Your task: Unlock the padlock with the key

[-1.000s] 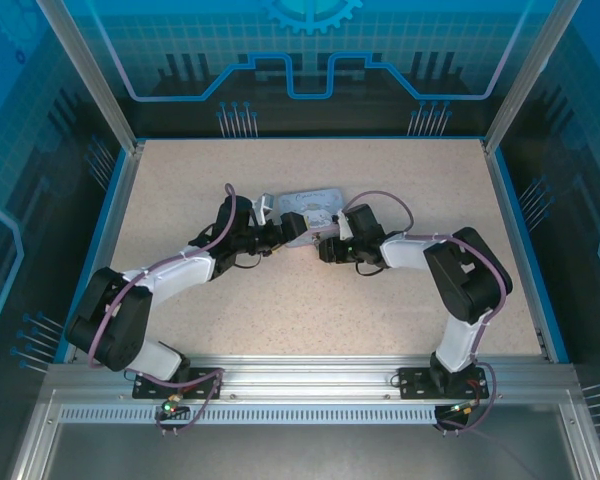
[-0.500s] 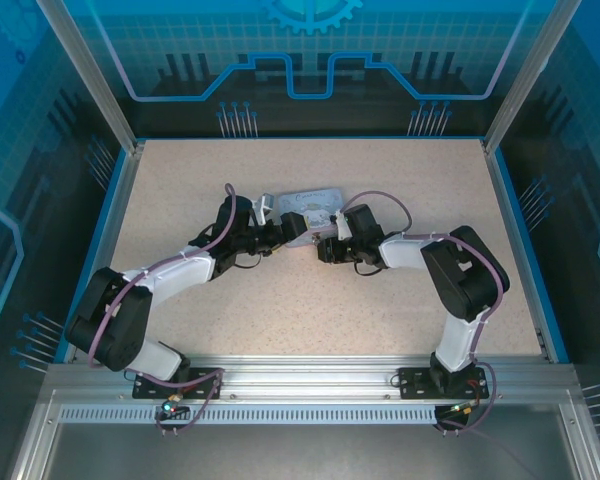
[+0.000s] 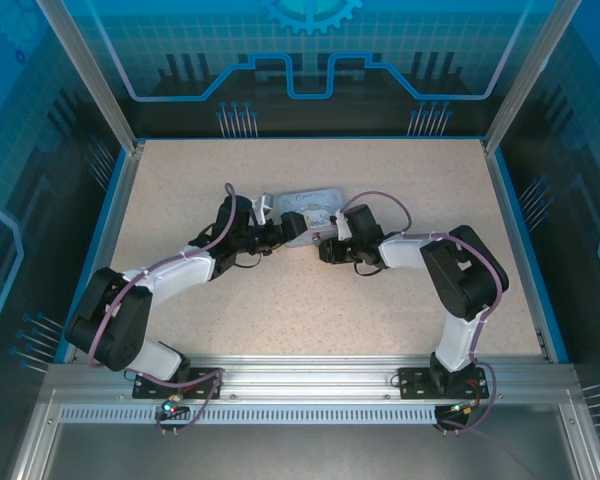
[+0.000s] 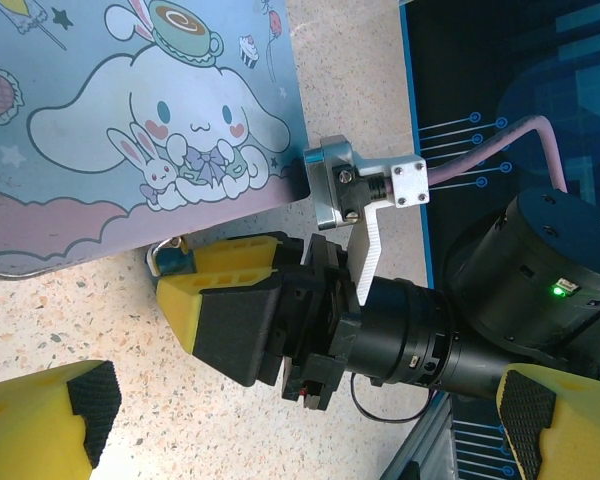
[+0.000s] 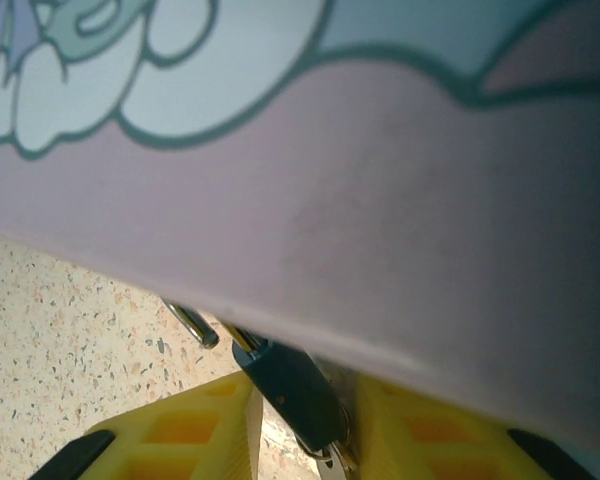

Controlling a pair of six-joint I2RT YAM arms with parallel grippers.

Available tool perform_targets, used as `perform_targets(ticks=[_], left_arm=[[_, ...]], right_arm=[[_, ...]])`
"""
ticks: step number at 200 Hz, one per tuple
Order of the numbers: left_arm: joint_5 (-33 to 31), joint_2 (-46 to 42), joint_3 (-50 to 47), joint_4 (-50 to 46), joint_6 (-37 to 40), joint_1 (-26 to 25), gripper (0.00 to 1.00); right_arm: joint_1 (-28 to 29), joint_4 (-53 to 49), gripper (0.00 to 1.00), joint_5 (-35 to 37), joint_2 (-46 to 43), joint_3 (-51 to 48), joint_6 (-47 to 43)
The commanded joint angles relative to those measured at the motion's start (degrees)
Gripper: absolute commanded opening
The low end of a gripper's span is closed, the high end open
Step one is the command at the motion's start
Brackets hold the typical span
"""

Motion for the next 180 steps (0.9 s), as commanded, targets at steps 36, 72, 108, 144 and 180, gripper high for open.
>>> perform_targets(ticks=[36, 72, 108, 144, 180], left_arm=[[1.6, 0.4, 1.3, 1.2, -1.2, 0.7, 0.99], [1.6, 0.4, 1.3, 1.3, -1.3, 0.7, 0.99], [1.3, 0.3, 1.3, 1.3, -1.3, 0.7, 0.99], [1.3, 0.5, 1.7, 1.3, -1.3, 0.7, 0.99], [0.9, 0.3, 2.1, 0.9, -1.3, 0.7, 0.99]], right_arm=[[-0.2, -0.2, 0.24, -1.9, 0.4, -0.2, 0.3], [-0.2, -0.5, 0.21, -2.1, -0.5, -0.4, 0.3], [-0.3, -1.0, 0.2, -2.0, -1.3, -0.4, 0.5], [-0.2, -1.2, 0.16, -2.3, -2.4, -0.4, 1.4], [-0.2, -1.4, 0.15, -2.2, -3.4, -0.4, 2.4]])
